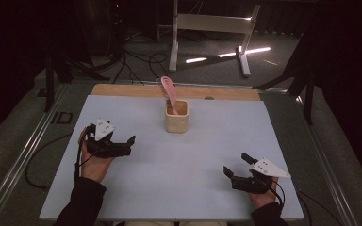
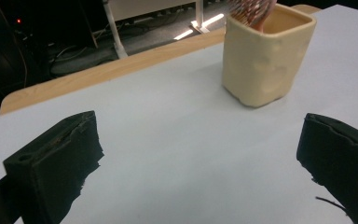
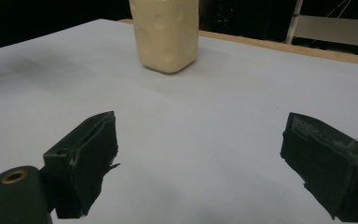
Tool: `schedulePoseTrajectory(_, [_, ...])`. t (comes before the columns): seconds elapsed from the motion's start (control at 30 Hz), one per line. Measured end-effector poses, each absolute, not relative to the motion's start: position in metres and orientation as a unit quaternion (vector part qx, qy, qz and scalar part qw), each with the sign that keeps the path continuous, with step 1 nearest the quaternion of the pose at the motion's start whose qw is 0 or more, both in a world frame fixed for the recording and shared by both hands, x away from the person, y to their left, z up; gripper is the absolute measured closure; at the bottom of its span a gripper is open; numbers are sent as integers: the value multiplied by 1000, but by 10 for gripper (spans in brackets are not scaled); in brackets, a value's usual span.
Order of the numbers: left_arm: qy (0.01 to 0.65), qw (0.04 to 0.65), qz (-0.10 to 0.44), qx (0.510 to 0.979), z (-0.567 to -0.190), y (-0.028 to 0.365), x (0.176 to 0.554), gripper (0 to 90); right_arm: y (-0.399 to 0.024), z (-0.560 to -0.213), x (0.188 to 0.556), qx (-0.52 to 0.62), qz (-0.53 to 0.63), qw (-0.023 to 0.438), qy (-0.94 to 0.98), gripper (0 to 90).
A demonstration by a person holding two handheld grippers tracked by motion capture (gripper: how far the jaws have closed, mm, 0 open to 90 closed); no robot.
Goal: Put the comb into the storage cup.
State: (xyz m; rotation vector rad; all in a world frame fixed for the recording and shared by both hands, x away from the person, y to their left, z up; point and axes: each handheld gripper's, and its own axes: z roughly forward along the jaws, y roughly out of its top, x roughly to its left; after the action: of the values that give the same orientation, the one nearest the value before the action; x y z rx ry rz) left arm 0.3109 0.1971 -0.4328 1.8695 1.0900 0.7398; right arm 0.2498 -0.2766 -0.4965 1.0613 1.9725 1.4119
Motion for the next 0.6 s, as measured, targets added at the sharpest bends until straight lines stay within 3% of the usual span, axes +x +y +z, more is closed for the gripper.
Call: schedulePoseTrajectory(0.6, [422,447,309,726,-474,228,261,0,-278,-494,247,392,520,253,716,106])
